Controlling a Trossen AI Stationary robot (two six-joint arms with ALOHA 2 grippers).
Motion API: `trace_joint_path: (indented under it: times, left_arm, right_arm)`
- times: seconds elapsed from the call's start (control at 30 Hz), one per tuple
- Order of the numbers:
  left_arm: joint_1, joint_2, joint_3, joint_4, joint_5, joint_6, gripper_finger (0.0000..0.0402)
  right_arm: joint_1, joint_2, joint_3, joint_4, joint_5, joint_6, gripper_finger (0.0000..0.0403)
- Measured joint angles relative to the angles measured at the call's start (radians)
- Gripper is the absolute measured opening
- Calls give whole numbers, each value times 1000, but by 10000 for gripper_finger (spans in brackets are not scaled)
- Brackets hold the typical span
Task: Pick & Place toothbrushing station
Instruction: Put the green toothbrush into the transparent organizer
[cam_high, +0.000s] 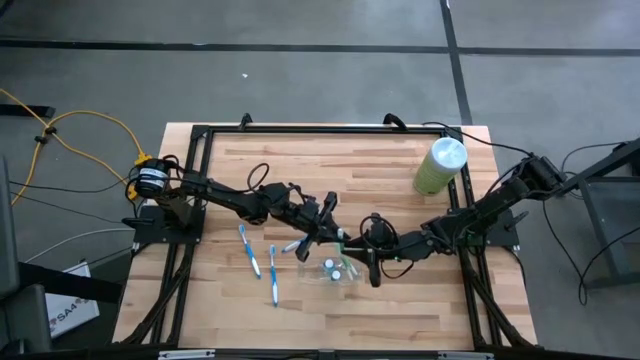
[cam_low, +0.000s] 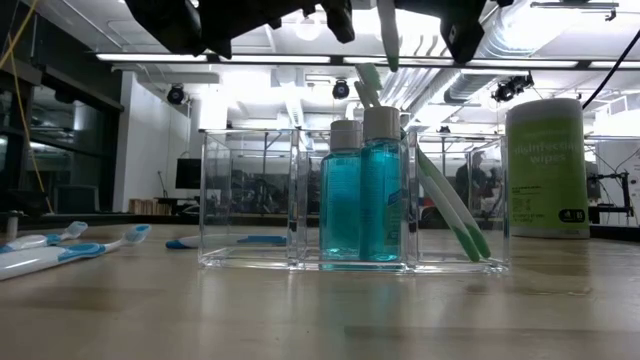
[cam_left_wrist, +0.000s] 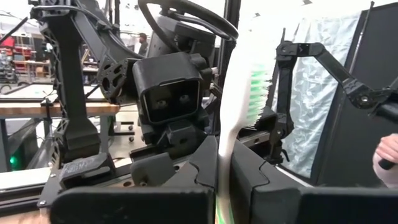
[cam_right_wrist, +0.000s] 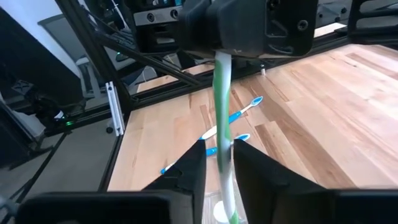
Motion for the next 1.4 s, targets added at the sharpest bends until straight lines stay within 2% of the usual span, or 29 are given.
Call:
trace_joint_path:
  times: [0.33, 0.47, 0.67, 0.77, 0.87, 1.03, 1.17, 1.4]
  left_arm:
    - [0, 0, 0, 0, 26, -16, 6]
    - [0, 0, 0, 0, 30, -18, 6]
    - [-13, 0, 0, -4, 76, -9, 6]
    - [-46, 0, 0, -32, 71, 68, 6]
    - [-96, 0, 0, -77, -11, 139, 6]
    - [-174, 0, 0, -150, -262, 245, 5]
    - [-221, 0, 0, -139, -427, 301, 5]
    - [-236, 0, 0, -84, -459, 307, 5]
  right_arm:
    - [0, 0, 0, -8, -35, -5, 132]
    - [0, -5, 0, -71, -38, -5, 152]
    - [4, -68, 0, -192, -103, 89, 161]
    - [19, -117, 0, -246, -162, 140, 158]
    - [46, -147, 0, -326, -184, 202, 154]
    - [103, -172, 0, -425, -182, 294, 146]
    - [152, -171, 0, -454, -128, 313, 141]
    - [210, -170, 0, -457, -46, 311, 136]
